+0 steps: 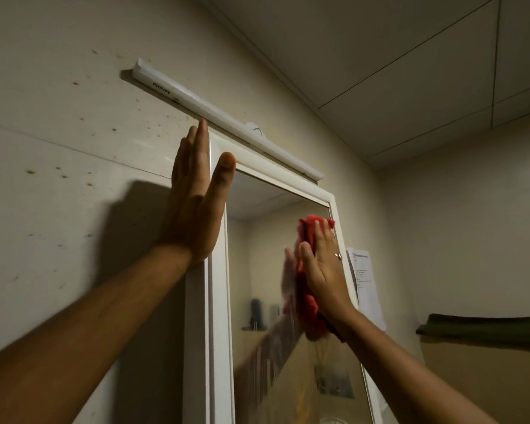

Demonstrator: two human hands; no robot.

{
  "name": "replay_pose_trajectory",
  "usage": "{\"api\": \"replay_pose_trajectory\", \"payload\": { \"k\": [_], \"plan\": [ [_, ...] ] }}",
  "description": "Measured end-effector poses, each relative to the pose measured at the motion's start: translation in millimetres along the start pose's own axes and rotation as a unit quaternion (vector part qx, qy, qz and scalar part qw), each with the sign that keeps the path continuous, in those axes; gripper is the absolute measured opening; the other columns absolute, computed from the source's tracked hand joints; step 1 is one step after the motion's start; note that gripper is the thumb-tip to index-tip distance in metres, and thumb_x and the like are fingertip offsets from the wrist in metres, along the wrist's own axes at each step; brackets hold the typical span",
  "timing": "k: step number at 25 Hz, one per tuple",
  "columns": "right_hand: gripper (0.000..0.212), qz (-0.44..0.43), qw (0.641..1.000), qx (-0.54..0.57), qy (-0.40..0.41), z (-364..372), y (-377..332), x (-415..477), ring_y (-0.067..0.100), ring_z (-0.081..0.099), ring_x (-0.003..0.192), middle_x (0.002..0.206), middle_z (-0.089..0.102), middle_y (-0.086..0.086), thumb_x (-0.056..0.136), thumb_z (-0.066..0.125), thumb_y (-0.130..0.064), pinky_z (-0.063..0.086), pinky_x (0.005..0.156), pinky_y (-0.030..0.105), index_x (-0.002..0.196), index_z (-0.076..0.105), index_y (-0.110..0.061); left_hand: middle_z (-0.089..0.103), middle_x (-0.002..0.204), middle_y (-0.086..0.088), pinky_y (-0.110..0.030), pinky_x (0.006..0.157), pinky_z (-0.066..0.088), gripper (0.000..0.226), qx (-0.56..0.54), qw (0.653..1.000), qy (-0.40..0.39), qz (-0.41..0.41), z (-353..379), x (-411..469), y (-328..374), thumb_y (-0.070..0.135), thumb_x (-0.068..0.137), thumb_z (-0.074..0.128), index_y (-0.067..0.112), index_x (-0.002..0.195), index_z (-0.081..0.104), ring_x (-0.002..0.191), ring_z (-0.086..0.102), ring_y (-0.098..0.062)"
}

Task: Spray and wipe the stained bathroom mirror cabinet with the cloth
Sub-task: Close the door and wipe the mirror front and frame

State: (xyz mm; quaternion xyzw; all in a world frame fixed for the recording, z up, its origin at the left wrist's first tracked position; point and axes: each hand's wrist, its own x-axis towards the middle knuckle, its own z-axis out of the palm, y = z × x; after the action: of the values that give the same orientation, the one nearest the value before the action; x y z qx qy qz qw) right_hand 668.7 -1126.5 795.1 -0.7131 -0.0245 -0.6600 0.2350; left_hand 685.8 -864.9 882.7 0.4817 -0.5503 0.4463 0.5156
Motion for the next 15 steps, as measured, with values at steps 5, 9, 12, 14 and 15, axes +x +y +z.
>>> {"api": "replay_pose_trajectory", "payload": {
  "k": [5,9,12,14,15],
  "plan": [
    [0.075,-0.17,0.984,-0.058,-0.018,34,-112,-24,0.007,-0.01,0.16,0.173,-0.011,-0.021,0.103,0.015,-0.075,0.008,0.127,0.054,0.167,-0.002,-0.038,-0.005,0.173,0.01,-0.054,0.128,0.002,0.12,0.026,1.0,-0.008,-0.003,-3,4,1,0.102,0.065,0.001,0.034,0.164,-0.001,0.158,-0.008,-0.009],
    [0.077,-0.214,0.975,-0.041,-0.034,47,-128,-95,0.019,-0.004,0.163,0.176,-0.004,-0.008,0.104,0.017,-0.07,0.01,0.123,0.061,0.168,0.003,-0.03,-0.007,0.173,0.009,-0.054,0.129,0.001,0.118,0.013,1.0,-0.015,-0.009,-5,-3,3,0.101,0.067,0.001,0.034,0.163,-0.005,0.158,-0.009,-0.011],
    [0.078,-0.217,0.973,-0.06,-0.044,41,-102,-112,0.023,0.0,0.163,0.176,0.001,-0.005,0.104,0.016,-0.069,0.016,0.123,0.062,0.169,0.006,-0.026,-0.005,0.173,0.011,-0.052,0.129,0.004,0.106,0.023,1.0,0.003,0.008,2,-22,1,0.094,0.076,0.002,0.034,0.164,-0.003,0.158,-0.007,-0.009],
    [0.075,-0.215,0.975,-0.055,-0.034,33,-74,-97,0.023,0.003,0.163,0.176,0.004,-0.005,0.106,0.02,-0.064,0.019,0.123,0.063,0.169,0.008,-0.026,-0.004,0.173,0.012,-0.051,0.129,0.005,0.1,0.026,0.999,0.015,0.017,4,-29,-1,0.09,0.082,0.005,0.034,0.165,-0.002,0.158,-0.005,-0.007],
    [0.073,-0.208,0.977,-0.052,-0.024,28,-55,-84,0.022,0.004,0.163,0.176,0.005,-0.006,0.107,0.023,-0.061,0.021,0.124,0.063,0.169,0.009,-0.026,-0.004,0.173,0.012,-0.052,0.129,0.007,0.097,0.025,0.999,0.016,0.019,4,-31,-3,0.088,0.084,0.006,0.034,0.165,-0.002,0.158,-0.004,-0.007]
  ]
}}
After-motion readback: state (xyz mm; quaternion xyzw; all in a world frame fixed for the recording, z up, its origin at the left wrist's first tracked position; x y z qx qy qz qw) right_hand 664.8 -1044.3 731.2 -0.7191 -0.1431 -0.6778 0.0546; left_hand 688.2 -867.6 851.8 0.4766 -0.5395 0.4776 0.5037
